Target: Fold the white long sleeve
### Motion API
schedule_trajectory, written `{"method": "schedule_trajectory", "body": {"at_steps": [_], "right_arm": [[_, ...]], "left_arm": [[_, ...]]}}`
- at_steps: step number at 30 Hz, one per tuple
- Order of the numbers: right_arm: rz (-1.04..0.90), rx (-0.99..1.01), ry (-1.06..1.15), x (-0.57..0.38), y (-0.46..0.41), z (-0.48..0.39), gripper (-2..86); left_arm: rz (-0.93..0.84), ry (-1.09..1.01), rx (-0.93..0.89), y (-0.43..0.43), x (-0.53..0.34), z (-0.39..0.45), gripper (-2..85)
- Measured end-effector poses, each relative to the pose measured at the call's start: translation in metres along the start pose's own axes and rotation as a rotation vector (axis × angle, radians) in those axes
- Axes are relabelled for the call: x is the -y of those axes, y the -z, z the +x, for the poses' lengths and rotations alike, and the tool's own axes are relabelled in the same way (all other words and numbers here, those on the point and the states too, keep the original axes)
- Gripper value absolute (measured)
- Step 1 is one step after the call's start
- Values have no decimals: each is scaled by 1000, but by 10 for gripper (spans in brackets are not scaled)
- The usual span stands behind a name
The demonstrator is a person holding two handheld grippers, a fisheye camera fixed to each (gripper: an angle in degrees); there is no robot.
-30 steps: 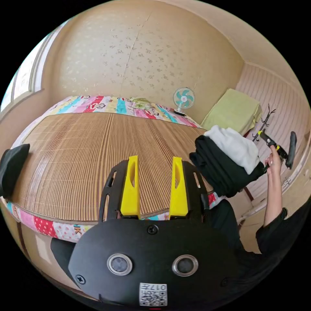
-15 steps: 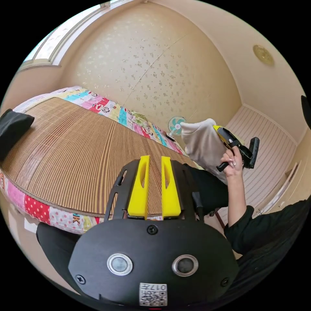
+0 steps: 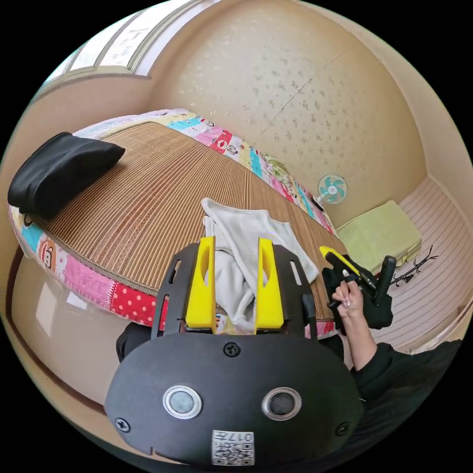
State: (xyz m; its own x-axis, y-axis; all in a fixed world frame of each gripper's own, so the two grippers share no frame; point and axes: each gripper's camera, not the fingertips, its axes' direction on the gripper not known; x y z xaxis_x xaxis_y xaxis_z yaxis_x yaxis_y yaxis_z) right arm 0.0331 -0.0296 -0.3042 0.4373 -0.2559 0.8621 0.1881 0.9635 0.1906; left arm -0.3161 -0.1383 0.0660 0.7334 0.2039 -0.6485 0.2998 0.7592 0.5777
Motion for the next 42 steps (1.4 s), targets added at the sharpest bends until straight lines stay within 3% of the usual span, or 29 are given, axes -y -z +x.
{"method": "schedule_trajectory", "body": {"at_steps": [4,6,8,10,12,14,16,20,23,29,32,35,38,42], "right_arm": [[-360,-35,-167,17,-117,70,75],[-340,41,-195,20,-115,80,42],[-227,114,-217,28,-74,82,31],[-64,255,-161,13,3,74,22],[-4,332,-68,-19,56,62,18],[-1,389,90,-61,98,48,16],[-112,410,191,-117,127,41,13],[-10,499,-37,-146,156,80,17],[44,408,-47,-106,144,88,39],[-110,230,96,62,-13,45,115],[-325,39,158,127,-132,18,128],[-729,-122,112,134,-252,18,126],[-719,-27,30,138,-244,9,70],[-248,0,240,126,-87,-56,40]], "left_arm": [[-141,10,28,-102,35,18,120],[-307,-24,155,-154,46,36,79],[-253,-122,155,-135,44,59,47],[-115,-283,-37,-84,23,85,23],[-66,-500,-426,-24,-28,107,13],[-191,-641,-646,-6,-73,117,13],[-330,-707,-712,-2,-117,119,20],[-456,-577,-490,-13,-160,95,62],[-325,-408,-494,-11,-133,67,80],[-191,-334,-461,-14,-74,97,121],[-152,-364,-444,-6,-95,136,123],[-181,-368,-390,-2,-139,151,124],[-189,-338,-242,10,-190,139,123],[-203,-369,-59,29,-239,125,123]]}}
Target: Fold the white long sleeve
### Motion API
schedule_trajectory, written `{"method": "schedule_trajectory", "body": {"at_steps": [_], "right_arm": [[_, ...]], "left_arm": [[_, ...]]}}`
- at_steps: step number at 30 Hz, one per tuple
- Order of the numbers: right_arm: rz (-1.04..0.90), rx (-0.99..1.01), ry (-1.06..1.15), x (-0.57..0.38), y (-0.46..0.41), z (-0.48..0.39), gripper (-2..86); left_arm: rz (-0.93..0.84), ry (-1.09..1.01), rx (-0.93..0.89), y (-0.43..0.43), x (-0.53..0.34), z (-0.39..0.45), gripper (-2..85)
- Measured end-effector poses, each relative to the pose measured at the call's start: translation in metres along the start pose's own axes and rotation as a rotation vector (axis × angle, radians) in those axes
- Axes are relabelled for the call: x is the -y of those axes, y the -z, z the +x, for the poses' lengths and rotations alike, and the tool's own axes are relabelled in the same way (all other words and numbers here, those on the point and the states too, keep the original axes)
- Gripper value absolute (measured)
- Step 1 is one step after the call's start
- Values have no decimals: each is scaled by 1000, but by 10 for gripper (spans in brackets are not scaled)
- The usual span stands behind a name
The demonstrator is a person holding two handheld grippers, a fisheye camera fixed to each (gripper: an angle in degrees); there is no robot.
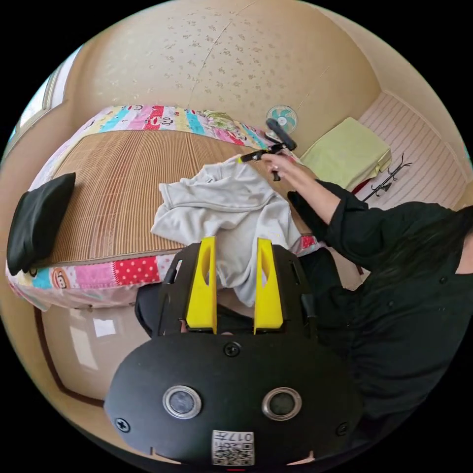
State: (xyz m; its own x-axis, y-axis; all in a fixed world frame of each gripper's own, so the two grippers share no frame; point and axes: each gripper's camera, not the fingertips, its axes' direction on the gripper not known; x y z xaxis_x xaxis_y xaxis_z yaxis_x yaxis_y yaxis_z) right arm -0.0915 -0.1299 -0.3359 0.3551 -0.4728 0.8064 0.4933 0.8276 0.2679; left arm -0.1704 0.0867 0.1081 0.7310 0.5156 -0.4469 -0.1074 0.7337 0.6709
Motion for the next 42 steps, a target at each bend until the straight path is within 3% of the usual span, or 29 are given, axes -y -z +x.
{"method": "schedule_trajectory", "body": {"at_steps": [4,7,10,13,16,18,20,23,25,27,29,31,33,37,39,42], "right_arm": [[499,201,155,-89,198,-57,34],[772,128,328,-151,287,-97,33],[830,-121,296,-170,325,-118,32],[957,112,291,-199,385,-102,31],[1053,-36,279,-218,423,-111,29],[1093,61,340,-226,442,-112,29],[1112,129,389,-231,459,-117,29],[1153,41,327,-234,475,-137,30],[1188,113,358,-241,486,-138,32],[1170,135,325,-243,496,-133,35],[1099,21,257,-240,502,-129,40],[963,-207,128,-234,504,-113,44],[771,-278,127,-224,494,-93,45],[120,-48,233,-188,399,-50,39],[23,-2,216,-194,358,-36,37],[170,209,118,-229,360,-19,34]], "left_arm": [[105,11,-7,24,-2,1,124],[264,-26,3,54,7,20,125],[385,-67,6,78,10,46,128],[476,-89,-90,96,2,64,134],[582,-119,-151,111,-18,82,137],[640,-131,-149,107,-24,97,153],[579,-140,-168,86,-11,113,177],[371,-167,-227,17,21,157,204],[328,-87,-168,-26,29,172,190],[380,-62,-339,-48,26,175,124],[462,-49,-430,-39,16,174,49],[579,33,-333,-13,3,166,45],[755,95,-307,30,-7,148,42],[784,61,-197,67,30,152,41],[760,54,-133,82,50,168,40],[898,-125,-47,118,22,207,40]]}}
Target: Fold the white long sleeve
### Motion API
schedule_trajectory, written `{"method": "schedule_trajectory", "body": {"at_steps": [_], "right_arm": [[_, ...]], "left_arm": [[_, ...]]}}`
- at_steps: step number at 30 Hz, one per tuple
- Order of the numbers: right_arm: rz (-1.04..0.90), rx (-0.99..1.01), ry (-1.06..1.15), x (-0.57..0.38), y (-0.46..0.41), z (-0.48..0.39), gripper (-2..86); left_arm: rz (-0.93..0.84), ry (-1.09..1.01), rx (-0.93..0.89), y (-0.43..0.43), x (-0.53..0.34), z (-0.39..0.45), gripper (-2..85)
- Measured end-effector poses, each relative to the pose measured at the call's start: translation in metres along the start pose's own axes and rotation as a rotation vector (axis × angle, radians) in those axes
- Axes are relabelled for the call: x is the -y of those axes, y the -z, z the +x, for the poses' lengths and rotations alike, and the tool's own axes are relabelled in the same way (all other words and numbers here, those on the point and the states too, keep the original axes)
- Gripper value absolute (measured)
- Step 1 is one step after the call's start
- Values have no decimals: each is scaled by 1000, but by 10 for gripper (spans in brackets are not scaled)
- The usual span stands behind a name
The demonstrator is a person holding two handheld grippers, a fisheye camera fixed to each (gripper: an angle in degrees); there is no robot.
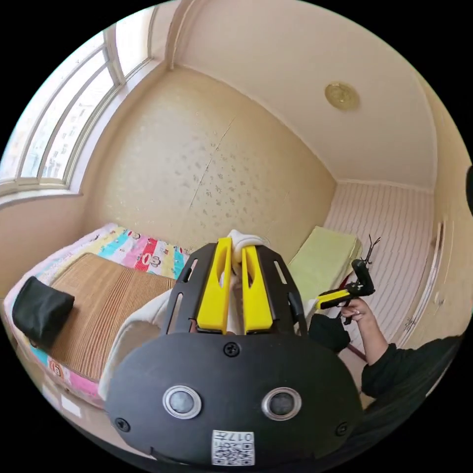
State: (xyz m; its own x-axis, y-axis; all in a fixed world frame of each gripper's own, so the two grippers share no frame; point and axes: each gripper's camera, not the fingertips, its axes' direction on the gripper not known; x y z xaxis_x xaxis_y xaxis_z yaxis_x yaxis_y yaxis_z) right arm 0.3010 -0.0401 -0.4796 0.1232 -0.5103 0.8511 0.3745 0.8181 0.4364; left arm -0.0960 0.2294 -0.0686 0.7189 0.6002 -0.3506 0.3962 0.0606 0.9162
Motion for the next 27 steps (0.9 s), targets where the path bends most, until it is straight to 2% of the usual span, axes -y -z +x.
{"method": "schedule_trajectory", "body": {"at_steps": [2,3,6,7,9,11,13,14,15,17,19,20,23,25,27], "right_arm": [[163,-10,-33,-25,25,-13,34],[296,-78,-35,-42,43,-32,34],[651,-231,8,-70,84,-88,36],[726,-272,-4,-67,93,-101,37],[752,-328,-15,-48,100,-108,39],[730,-391,-25,-15,95,-96,41],[621,-469,-75,49,66,-51,45],[582,-480,-94,68,54,-34,46],[479,-509,-118,108,21,1,51],[331,-550,-145,165,-42,61,61],[155,-550,-302,204,-128,135,77],[115,-557,-351,205,-145,146,78],[139,-511,-287,174,-207,136,81],[36,-469,-245,128,-274,119,79],[-84,-362,-260,83,-333,115,80]], "left_arm": [[107,-94,10,39,1,22,41],[145,-132,23,64,4,33,42],[144,-167,113,99,24,50,41],[136,-182,140,100,30,52,41],[59,-259,239,80,60,47,41],[-49,-315,246,41,87,26,42],[-200,-358,246,-27,111,-12,43],[-323,-359,257,-88,123,-46,46],[-435,-333,276,-153,127,-87,49],[-494,-269,314,-239,114,-156,67],[-642,-90,384,-303,86,-222,80],[-683,4,429,-321,64,-246,81],[-670,-63,342,-329,-7,-236,79],[-760,-148,320,-341,-63,-218,76],[-979,-185,264,-365,-150,-204,75]]}}
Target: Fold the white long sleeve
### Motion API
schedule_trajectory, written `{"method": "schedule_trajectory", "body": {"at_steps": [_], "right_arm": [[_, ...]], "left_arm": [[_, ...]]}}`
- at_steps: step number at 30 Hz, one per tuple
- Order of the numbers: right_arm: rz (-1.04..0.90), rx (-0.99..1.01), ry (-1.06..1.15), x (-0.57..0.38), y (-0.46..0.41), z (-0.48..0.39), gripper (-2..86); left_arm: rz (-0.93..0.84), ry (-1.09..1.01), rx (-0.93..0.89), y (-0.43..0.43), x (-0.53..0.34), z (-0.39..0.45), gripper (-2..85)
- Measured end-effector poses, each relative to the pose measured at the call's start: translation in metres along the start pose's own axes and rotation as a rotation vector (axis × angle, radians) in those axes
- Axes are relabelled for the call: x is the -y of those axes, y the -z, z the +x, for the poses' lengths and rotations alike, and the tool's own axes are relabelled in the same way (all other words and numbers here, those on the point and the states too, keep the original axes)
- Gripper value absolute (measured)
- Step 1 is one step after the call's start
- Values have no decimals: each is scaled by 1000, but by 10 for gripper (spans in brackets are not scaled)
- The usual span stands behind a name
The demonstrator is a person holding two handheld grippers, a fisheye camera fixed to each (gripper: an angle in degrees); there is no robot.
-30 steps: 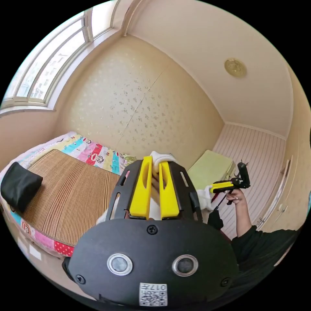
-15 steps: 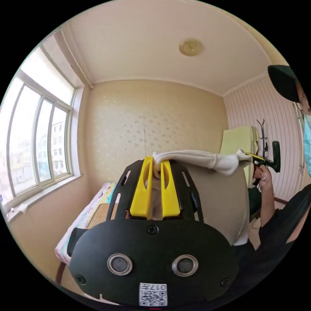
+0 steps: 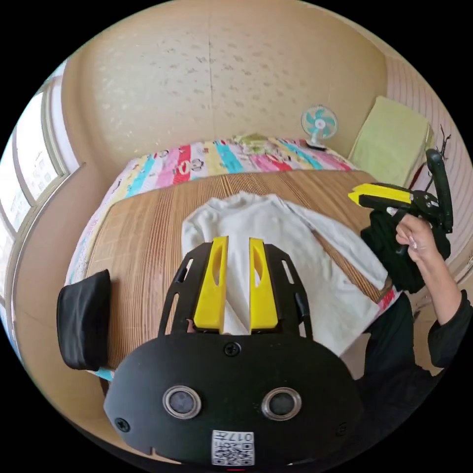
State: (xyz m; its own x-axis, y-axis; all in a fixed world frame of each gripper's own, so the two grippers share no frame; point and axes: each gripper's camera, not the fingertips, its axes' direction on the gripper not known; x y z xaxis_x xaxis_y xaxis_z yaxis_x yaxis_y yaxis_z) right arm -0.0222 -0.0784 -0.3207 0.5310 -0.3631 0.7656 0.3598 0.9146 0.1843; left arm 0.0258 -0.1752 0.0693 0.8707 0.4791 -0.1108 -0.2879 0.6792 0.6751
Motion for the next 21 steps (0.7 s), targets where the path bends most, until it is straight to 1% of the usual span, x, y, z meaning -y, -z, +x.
{"method": "schedule_trajectory", "body": {"at_steps": [1,2,3,4,5,7,9,10,11,12,13,14,16,17,18,19,20,21], "right_arm": [[-103,41,-14,-32,-41,-7,80],[-167,51,-31,-49,-61,-9,80],[-296,62,-59,-85,-96,-12,78],[-267,67,-77,-123,-106,-16,76],[-155,55,-61,-142,-93,-19,75],[-116,-28,9,-190,-68,-33,70],[-169,-29,26,-207,-49,-34,69],[-194,-11,20,-215,-37,-30,70],[-197,-9,6,-218,-32,-26,71],[-183,0,-36,-224,-22,-16,72],[-152,20,-72,-229,-12,-4,72],[-137,30,-88,-231,-9,1,72],[-96,50,-144,-230,-1,22,70],[-87,56,-152,-229,-1,25,69],[-74,69,-163,-224,-3,31,67],[-68,81,-163,-217,-7,34,65],[-66,87,-158,-212,-10,35,64],[-56,90,-142,-203,-14,35,62]], "left_arm": [[-60,-8,-28,-20,-8,8,75],[-181,-12,-92,-57,-26,20,73],[-298,7,-126,-87,-47,29,68],[-272,32,-110,-88,-58,31,65],[-132,56,-65,-66,-81,35,55],[-148,60,-27,-44,-99,40,43],[-187,60,-21,-2,-112,37,39],[-169,77,-32,11,-115,32,39],[-90,135,-44,43,-125,16,42],[1,213,-16,76,-136,-7,49],[33,254,12,91,-140,-19,53],[51,333,75,112,-144,-47,68],[-9,396,103,124,-140,-89,99],[-93,432,76,117,-135,-118,119],[-179,452,-2,104,-130,-142,114],[-208,453,-54,98,-128,-152,112],[-255,448,-188,86,-124,-169,77],[-269,507,-269,89,-122,-191,55]]}}
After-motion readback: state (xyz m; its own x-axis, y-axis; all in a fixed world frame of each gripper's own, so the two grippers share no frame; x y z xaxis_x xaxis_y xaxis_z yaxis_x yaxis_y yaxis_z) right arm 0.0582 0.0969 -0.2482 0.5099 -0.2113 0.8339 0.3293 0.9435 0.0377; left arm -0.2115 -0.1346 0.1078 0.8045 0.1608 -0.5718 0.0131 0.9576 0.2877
